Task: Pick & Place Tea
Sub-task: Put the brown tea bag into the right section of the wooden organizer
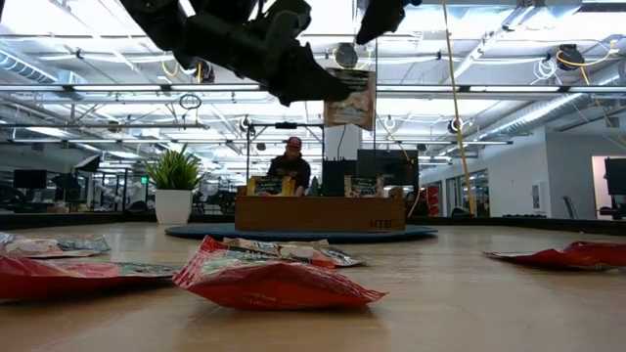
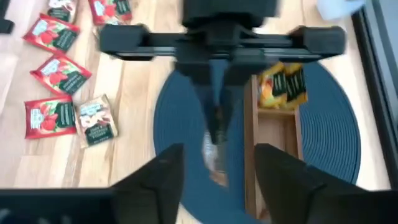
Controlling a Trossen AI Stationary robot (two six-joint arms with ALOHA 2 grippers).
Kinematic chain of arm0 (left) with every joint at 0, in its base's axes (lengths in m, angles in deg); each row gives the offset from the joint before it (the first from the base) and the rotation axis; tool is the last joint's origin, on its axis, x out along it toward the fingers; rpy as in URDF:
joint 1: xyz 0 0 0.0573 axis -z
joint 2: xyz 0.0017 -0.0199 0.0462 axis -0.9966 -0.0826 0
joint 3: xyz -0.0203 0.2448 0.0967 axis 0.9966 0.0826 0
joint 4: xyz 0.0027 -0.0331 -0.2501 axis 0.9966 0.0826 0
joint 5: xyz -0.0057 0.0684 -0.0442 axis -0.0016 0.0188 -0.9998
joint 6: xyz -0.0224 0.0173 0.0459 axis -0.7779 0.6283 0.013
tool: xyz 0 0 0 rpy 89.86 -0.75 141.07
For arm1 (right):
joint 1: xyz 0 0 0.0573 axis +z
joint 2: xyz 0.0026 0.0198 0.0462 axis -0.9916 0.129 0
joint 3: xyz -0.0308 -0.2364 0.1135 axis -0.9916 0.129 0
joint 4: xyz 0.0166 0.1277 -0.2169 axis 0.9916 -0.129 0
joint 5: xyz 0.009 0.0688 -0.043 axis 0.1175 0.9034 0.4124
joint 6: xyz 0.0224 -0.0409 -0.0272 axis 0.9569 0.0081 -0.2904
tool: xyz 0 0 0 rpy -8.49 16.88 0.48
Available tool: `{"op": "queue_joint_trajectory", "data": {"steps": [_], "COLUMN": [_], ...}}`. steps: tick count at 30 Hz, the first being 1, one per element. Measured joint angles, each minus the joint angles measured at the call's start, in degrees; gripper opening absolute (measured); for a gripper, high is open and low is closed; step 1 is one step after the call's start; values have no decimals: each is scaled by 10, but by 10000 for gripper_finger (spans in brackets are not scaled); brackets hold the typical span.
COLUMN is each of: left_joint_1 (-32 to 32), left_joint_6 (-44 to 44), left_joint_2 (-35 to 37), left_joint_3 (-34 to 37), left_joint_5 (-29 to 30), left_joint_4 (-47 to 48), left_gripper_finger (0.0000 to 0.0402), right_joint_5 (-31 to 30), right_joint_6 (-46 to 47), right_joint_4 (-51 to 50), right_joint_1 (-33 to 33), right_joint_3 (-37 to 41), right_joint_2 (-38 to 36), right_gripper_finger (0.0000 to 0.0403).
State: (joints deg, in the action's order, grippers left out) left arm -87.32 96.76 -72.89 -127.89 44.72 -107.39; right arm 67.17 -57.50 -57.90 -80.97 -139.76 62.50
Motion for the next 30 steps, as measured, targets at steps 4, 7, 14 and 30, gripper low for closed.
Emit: {"op": "queue_joint_trajectory", "data": {"steps": [4, 7, 14, 30], "left_joint_1": [4, 11, 29, 30], "left_joint_6": [-1, -2, 3, -11], "left_joint_2": [-19, -22, -22, -22], "left_joint_3": [-18, -26, -30, -30], "left_joint_5": [0, 1, -1, 0], "left_joint_4": [1, 7, 0, 14], "left_gripper_finger": [1, 1, 1, 1], "right_joint_5": [-1, 0, -1, 45], "right_joint_6": [15, 17, 15, 9], "right_joint_4": [-9, 2, 46, 87], "right_joint_1": [0, 2, 1, 1], "right_joint_3": [3, 31, 103, 115], "right_joint_2": [3, 3, 4, 4], "right_gripper_finger": [210, 209, 194, 152]}}
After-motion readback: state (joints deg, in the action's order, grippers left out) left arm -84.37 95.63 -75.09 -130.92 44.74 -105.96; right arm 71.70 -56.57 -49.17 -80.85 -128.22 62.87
